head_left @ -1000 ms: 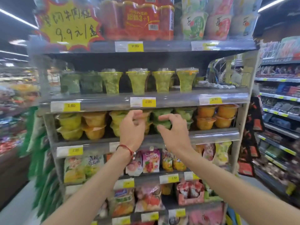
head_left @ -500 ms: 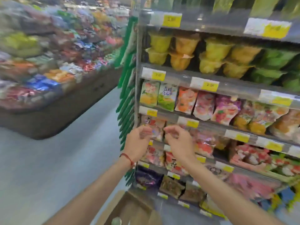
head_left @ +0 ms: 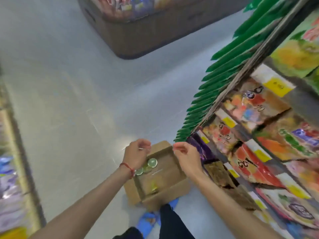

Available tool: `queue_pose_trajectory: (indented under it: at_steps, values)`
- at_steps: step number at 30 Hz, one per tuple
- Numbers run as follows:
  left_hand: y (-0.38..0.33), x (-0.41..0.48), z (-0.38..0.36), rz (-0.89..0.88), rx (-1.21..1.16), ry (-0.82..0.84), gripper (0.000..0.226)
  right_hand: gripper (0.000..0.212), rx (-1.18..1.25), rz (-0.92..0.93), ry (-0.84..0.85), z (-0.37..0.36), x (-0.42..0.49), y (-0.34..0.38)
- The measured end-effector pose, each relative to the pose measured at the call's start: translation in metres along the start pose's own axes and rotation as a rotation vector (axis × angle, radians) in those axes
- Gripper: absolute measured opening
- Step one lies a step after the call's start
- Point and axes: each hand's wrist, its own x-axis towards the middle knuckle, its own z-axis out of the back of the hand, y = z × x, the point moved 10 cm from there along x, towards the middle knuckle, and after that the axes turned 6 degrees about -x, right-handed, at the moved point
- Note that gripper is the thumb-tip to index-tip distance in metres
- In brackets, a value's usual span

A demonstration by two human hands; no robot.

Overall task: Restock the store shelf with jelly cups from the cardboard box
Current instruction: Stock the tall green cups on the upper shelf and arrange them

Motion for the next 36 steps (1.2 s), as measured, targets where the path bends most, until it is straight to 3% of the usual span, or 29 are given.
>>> queue_pose_trajectory:
  at_steps: [5,13,16,25,28,32,36]
  values:
    - [0.087,0.005,0.015,0.190,0.021,-0.108,0.023,0.019,-0.095,-0.072,0.193,-0.060,0.027,-0.050]
    - [0.244,0.005,0.003,0.506,-0.141,-0.233,0.026,0.016,-0.154,-0.289,0.327,-0.154,0.066,-0.149]
    - [0.300,0.030,-0.008,0.550,-0.100,-0.226,0.026,0.018,-0.170,-0.360,0.380,-0.193,0.080,-0.194]
    - [0.464,0.158,-0.057,0.601,0.145,-0.106,0.030,0.026,-0.314,-0.452,0.329,-0.298,0.161,-0.352]
    - [0.517,0.212,-0.070,0.603,0.278,-0.115,0.037,0.039,-0.414,-0.424,0.324,-0.337,0.200,-0.404]
    - [0.577,0.276,-0.095,0.601,0.431,-0.088,0.064,0.068,-0.565,-0.312,0.319,-0.385,0.255,-0.450]
    - [0.621,0.311,-0.096,0.678,0.394,-0.223,0.055,0.085,-0.668,-0.377,0.363,-0.416,0.291,-0.485]
